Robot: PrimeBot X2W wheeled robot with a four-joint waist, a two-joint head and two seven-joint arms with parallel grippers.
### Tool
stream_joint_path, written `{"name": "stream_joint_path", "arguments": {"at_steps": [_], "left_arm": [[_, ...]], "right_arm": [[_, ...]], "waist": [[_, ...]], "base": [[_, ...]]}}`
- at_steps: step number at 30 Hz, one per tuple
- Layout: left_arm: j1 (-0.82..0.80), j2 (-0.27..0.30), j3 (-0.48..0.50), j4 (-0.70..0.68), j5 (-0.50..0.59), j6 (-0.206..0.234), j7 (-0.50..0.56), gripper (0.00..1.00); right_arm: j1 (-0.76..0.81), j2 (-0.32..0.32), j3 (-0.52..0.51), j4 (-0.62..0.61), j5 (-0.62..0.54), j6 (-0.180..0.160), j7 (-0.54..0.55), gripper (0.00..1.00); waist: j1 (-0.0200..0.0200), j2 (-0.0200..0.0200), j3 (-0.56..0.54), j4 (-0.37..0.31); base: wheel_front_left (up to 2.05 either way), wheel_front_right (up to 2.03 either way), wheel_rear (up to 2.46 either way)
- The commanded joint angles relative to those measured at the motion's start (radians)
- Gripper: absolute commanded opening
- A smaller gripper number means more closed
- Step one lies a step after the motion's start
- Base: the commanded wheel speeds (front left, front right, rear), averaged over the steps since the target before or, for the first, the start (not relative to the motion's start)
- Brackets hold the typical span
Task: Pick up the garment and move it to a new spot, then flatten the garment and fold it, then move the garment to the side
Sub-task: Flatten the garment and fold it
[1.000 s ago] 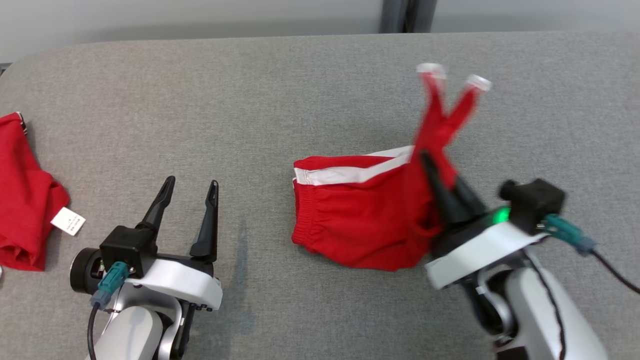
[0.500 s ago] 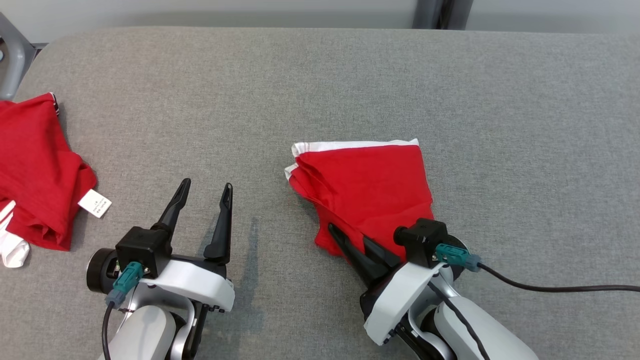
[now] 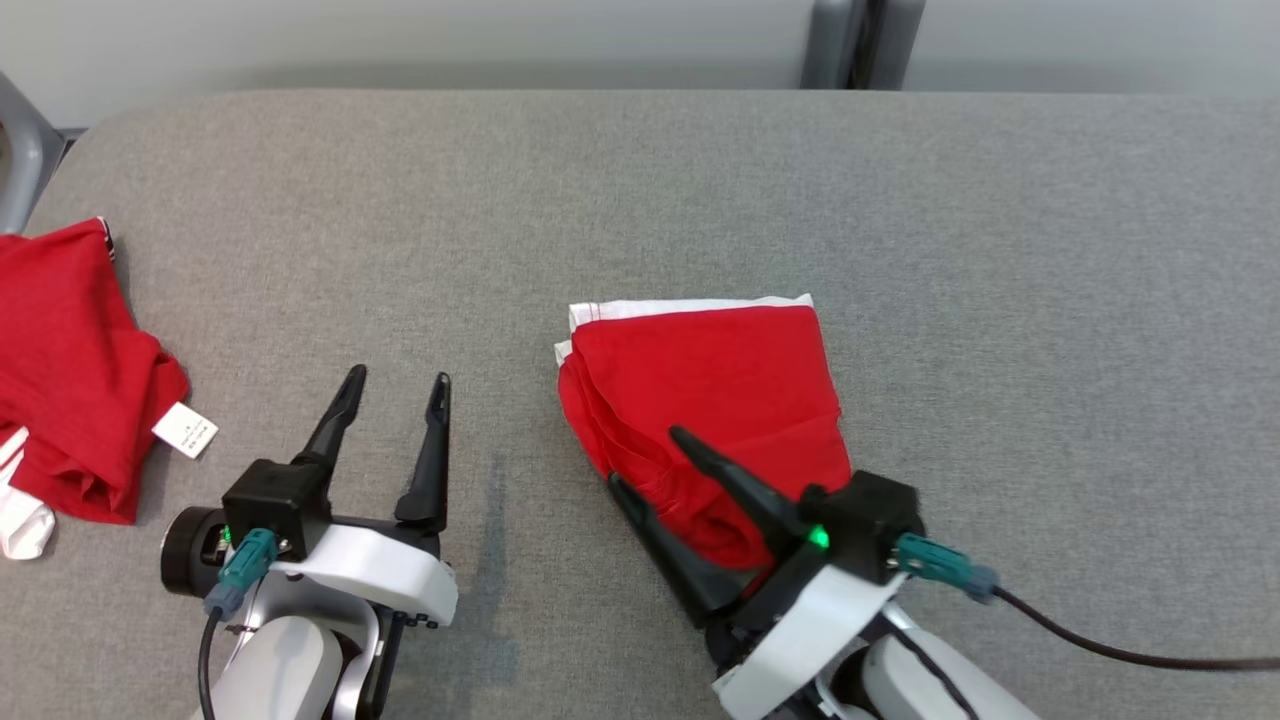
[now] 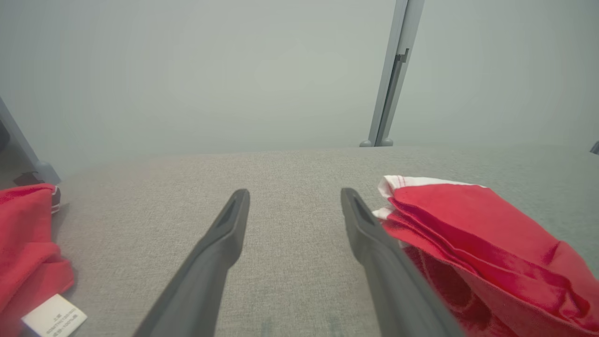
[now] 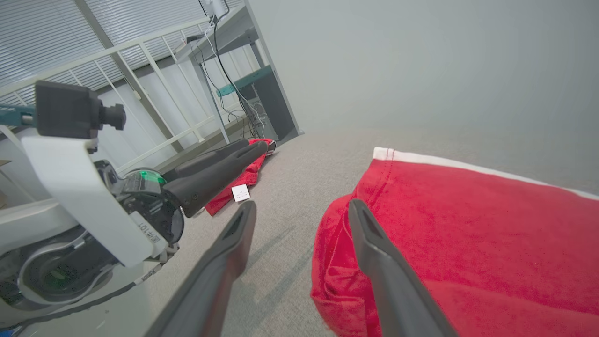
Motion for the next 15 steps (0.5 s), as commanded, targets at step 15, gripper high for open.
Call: {"name": "stream_joint_path", "arguments": {"at_steps": [15], "left_arm": [[0.077, 0.056, 0.045, -0.084, 0.009, 0.084, 0.008, 1.0]], "right_arm": [[0.189, -0.005, -0.553, -0.238, -0.229, 0.0, 0.051, 1.0]], "waist": [[0.0, -0.0001, -0.106, -0.026]], "base": [[0.0, 0.0, 0.0]]}}
